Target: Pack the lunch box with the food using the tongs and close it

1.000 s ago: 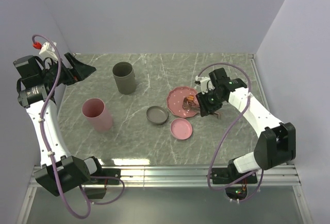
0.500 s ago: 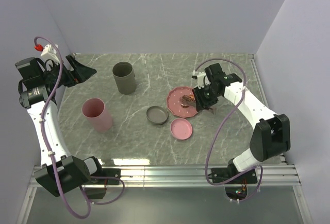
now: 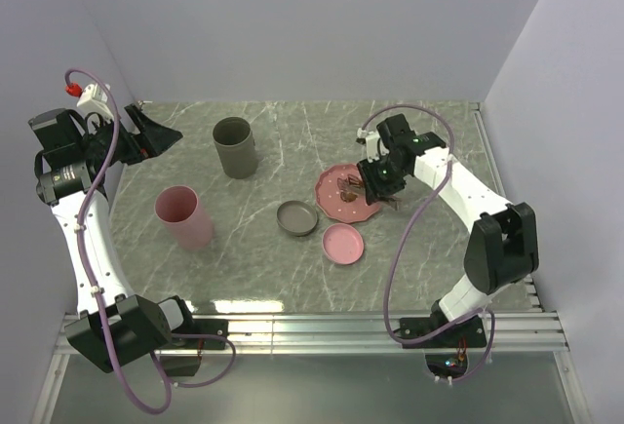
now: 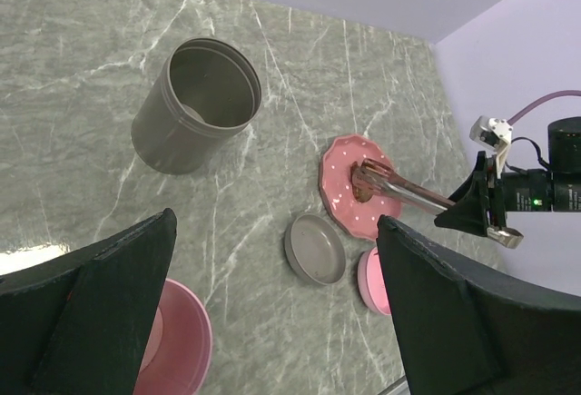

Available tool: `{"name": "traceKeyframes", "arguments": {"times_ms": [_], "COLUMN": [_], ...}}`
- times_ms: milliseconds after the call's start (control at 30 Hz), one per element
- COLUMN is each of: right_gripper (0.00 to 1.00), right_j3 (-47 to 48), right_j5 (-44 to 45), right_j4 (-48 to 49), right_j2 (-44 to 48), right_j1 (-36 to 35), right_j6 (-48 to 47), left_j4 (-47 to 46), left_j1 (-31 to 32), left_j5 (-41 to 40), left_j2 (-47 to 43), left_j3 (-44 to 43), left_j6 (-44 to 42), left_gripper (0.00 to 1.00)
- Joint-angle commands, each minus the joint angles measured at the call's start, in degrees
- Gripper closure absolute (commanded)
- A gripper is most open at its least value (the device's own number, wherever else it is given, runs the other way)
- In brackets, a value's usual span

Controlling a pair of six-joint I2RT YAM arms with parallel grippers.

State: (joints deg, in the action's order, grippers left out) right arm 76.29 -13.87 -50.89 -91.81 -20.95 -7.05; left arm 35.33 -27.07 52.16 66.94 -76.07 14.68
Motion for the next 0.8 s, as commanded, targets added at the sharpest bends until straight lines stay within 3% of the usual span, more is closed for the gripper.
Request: {"name": "traceKeyframes", "arguments": {"times_ms": [0, 300, 667, 767], "right_gripper": [0.52, 0.53, 0.79, 0.91], "right_j3": [2.6, 1.8, 2.5, 2.8], "right_j5": [2.2, 1.0, -1.2, -2.0], "right_j4": [0.8, 1.2, 0.5, 0.2], "right_j2": [-0.6, -1.4, 1.1, 2.7], "right_j1": [-0.7, -2.2, -2.3, -2.3], "right_j6": [0.9, 0.7, 0.0, -0.3], "left_j4": [-1.1, -1.2, -1.7, -1.2], "left_j1": [-0.2, -0.2, -0.3, -0.2], "left_j5": [-0.1, -0.1, 0.6, 0.5], "left_j2": [-1.4, -1.3, -0.8, -0.8], "left_j3": [0.0, 0.0, -0.3, -0.6], "left_j6": [-1.2, -1.0, -0.3, -0.6], "left_gripper": [0.02, 0.02, 0.02, 0.02]}}
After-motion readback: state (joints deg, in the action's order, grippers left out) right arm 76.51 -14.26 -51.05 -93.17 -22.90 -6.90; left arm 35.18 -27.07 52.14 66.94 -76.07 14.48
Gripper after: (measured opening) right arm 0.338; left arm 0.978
